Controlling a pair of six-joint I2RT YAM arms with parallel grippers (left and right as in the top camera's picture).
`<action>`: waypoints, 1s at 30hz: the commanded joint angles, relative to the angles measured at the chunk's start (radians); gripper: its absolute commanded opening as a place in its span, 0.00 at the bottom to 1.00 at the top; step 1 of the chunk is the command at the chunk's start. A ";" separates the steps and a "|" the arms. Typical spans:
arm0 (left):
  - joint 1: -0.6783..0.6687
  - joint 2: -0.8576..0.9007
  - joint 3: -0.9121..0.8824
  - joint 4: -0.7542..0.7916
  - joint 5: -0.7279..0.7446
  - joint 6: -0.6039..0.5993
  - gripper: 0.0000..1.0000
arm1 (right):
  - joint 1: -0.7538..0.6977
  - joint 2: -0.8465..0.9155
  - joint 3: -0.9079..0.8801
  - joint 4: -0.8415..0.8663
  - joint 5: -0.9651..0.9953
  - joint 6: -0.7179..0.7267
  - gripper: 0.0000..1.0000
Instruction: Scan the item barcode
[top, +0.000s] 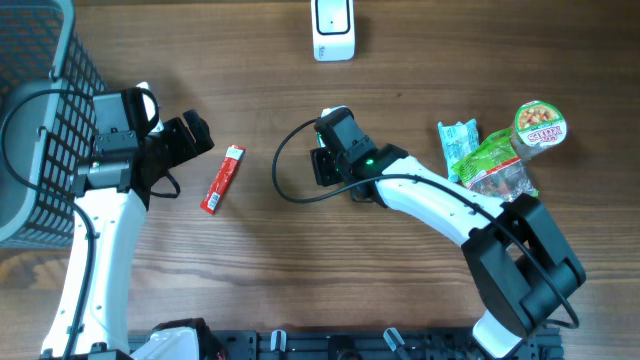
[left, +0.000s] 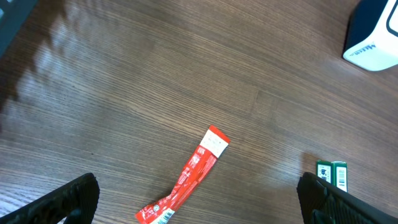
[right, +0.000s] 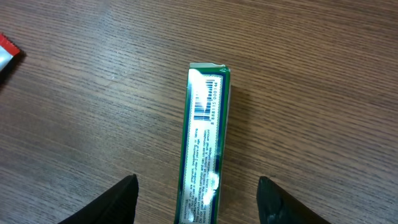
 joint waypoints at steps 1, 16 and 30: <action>-0.002 -0.002 0.011 0.003 0.008 0.002 1.00 | 0.003 -0.008 -0.002 0.004 -0.026 0.003 0.57; -0.002 -0.002 0.011 0.003 0.008 0.002 1.00 | 0.005 0.082 -0.006 0.106 -0.049 0.020 0.51; -0.002 -0.002 0.011 0.003 0.008 0.002 1.00 | 0.005 0.072 0.012 0.153 -0.114 -0.028 0.51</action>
